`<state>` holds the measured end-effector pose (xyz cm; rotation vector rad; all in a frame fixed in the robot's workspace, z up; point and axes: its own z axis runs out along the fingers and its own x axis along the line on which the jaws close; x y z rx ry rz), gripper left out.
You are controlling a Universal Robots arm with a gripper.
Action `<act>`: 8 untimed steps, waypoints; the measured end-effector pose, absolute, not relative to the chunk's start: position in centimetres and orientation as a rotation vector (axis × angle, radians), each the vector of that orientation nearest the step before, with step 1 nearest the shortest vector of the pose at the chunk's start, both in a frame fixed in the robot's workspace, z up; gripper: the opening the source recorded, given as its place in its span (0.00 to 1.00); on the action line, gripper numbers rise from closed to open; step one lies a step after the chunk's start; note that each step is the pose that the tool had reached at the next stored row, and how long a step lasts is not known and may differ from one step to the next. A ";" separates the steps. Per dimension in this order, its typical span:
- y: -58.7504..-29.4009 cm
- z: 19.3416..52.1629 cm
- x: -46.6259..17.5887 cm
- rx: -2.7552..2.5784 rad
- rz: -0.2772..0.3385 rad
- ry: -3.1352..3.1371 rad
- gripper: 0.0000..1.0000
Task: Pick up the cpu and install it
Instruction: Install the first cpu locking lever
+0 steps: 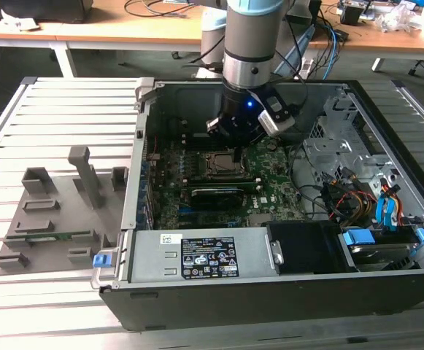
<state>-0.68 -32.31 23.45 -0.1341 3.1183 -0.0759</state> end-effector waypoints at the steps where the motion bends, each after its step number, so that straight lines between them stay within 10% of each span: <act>1: -32.3 24.3 -0.7 -0.134 -0.077 3.118 0.11; 8: -32.3 26.1 -0.7 -0.134 -0.077 3.118 0.11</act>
